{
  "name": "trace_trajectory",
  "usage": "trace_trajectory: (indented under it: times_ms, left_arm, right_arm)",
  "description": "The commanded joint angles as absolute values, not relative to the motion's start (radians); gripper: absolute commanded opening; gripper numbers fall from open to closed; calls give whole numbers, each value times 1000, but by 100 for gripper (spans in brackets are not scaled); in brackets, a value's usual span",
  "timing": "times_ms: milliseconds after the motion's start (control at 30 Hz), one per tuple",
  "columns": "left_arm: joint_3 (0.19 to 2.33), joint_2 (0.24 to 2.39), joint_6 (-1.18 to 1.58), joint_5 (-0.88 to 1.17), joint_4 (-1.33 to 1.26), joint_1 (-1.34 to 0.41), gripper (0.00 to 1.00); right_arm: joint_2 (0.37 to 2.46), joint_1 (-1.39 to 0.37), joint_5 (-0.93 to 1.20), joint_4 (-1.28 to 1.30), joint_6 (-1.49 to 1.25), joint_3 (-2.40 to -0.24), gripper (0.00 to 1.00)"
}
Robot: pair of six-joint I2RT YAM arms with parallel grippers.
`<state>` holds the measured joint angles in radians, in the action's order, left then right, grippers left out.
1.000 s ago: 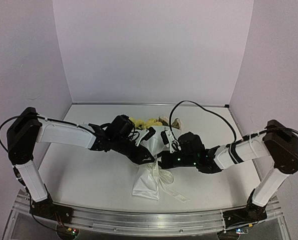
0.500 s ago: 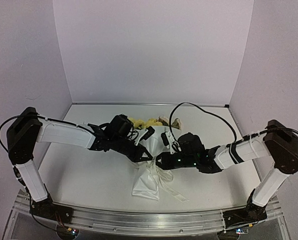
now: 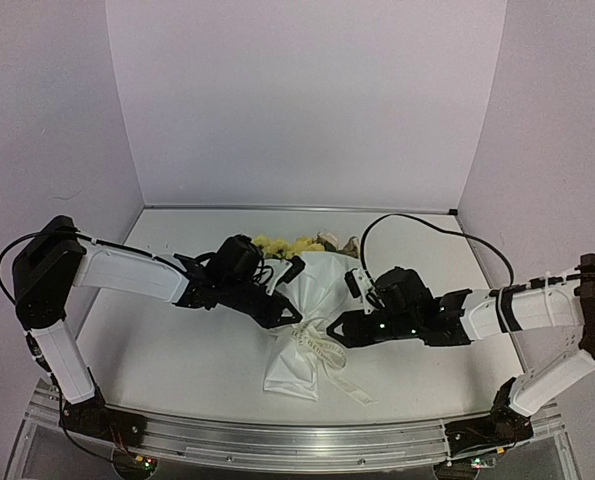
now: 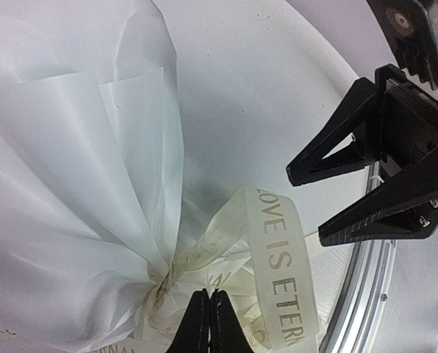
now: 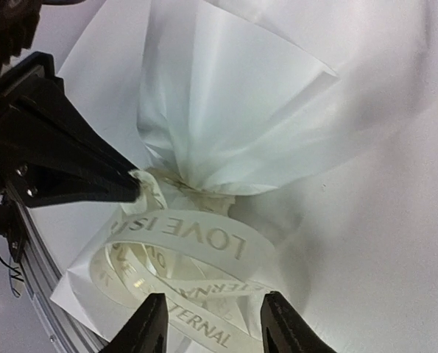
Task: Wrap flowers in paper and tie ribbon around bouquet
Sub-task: Cross the half-tied ribbon over the folded bouquet.
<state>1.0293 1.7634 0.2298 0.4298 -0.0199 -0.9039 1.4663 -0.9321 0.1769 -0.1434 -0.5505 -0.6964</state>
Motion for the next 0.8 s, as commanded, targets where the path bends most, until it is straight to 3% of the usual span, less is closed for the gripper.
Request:
trace_trajectory:
  times_ms: [0, 200, 767]
  left_arm:
    - [1023, 1707, 240, 401, -76, -900, 0]
    - [1017, 1697, 243, 405, -92, -900, 0]
    - [1011, 1697, 236, 414, -94, -901, 0]
  right_arm:
    - [1413, -936, 111, -29, -510, -663, 47]
    - [1431, -937, 105, 87, -522, -673, 49]
    - [1597, -958, 115, 74, -541, -753, 44]
